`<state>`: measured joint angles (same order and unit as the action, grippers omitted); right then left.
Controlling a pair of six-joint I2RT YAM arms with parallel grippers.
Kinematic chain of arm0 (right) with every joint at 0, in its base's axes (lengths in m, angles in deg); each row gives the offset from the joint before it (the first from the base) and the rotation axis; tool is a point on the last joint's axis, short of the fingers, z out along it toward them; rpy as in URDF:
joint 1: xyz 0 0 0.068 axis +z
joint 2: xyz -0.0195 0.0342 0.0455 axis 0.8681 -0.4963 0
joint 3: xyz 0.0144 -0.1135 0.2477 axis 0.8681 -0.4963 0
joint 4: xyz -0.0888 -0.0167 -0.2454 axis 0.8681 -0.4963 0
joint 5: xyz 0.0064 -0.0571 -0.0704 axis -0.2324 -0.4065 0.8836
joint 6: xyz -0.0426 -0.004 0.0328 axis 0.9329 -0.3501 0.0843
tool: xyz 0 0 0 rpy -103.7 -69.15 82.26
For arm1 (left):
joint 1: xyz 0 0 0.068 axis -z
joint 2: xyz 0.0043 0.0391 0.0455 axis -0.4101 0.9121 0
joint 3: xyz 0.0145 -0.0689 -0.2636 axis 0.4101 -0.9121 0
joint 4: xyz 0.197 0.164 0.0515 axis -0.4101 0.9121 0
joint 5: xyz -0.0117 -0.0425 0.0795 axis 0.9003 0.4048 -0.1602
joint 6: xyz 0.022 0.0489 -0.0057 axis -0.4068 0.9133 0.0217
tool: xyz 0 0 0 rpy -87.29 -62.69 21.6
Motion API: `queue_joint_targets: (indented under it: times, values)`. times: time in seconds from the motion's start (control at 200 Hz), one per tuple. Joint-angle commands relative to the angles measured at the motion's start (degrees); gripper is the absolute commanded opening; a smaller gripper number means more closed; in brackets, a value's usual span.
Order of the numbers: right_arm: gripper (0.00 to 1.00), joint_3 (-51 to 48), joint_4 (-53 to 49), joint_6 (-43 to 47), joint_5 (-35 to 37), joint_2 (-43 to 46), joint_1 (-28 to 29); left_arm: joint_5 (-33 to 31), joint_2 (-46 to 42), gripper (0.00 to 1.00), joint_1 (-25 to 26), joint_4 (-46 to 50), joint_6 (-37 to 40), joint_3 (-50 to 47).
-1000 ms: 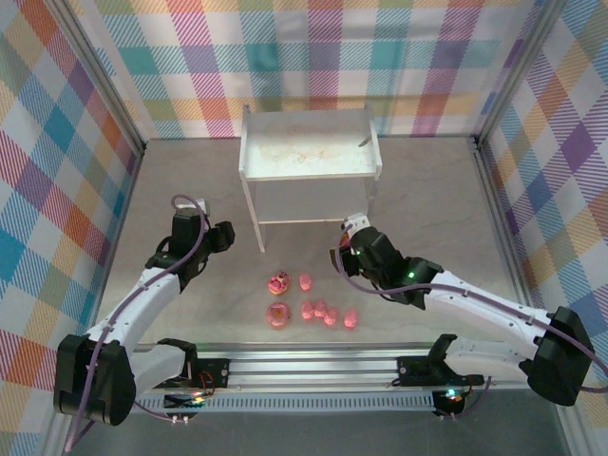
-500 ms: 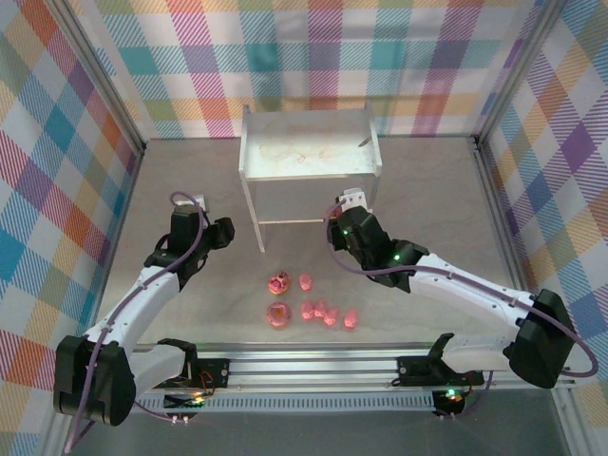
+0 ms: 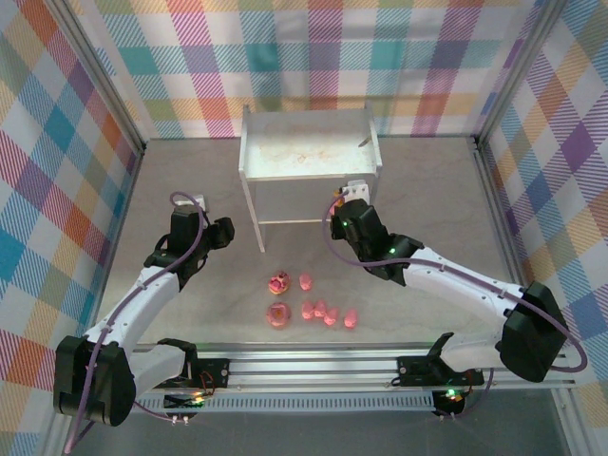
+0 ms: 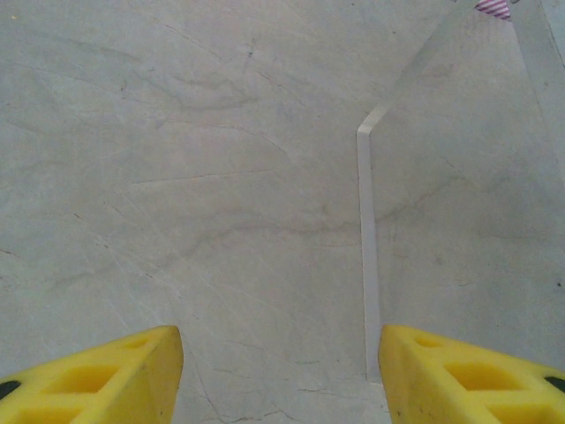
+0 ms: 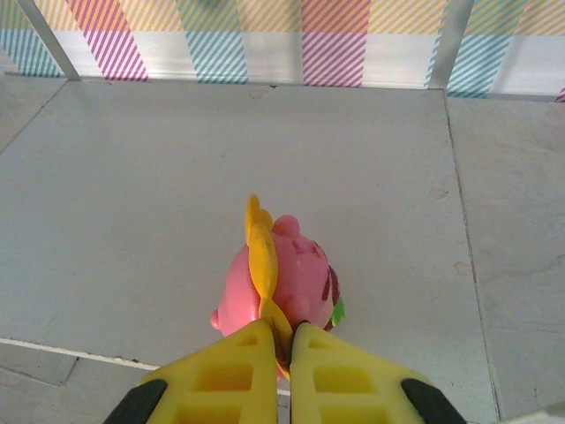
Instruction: Place and organize the plastic toys onto the shelf
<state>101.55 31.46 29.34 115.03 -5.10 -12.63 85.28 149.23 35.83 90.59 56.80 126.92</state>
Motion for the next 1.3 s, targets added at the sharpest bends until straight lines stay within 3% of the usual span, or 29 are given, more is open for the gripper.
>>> queue_joint_targets:
  times: [0.0, 0.33, 0.705, 1.075, 1.295]
  values:
    - [0.10, 1.3, 0.8, -0.9, 0.3, -0.3, -0.2, 0.4, -0.9, 0.60, 0.8, 0.7, 1.2, 0.7]
    - [0.14, 1.2, -0.2, -2.5, -3.5, 0.1, -0.2, 0.6, -0.7, 0.60, 0.8, 0.3, 1.1, 0.5]
    - [0.31, 1.6, 0.6, -1.8, -5.7, 0.2, -0.2, 0.6, -0.5, 0.60, 0.8, 0.1, 1.1, 0.4]
    - [0.33, 1.1, 0.8, -1.7, -5.3, 1.3, -0.2, 0.7, -0.3, 0.60, 0.8, 0.0, 1.1, 0.4]
    - [0.49, -0.9, 0.3, -1.9, -6.1, 5.4, -0.2, 0.6, -1.2, 0.60, 0.8, 0.8, 1.4, 0.7]
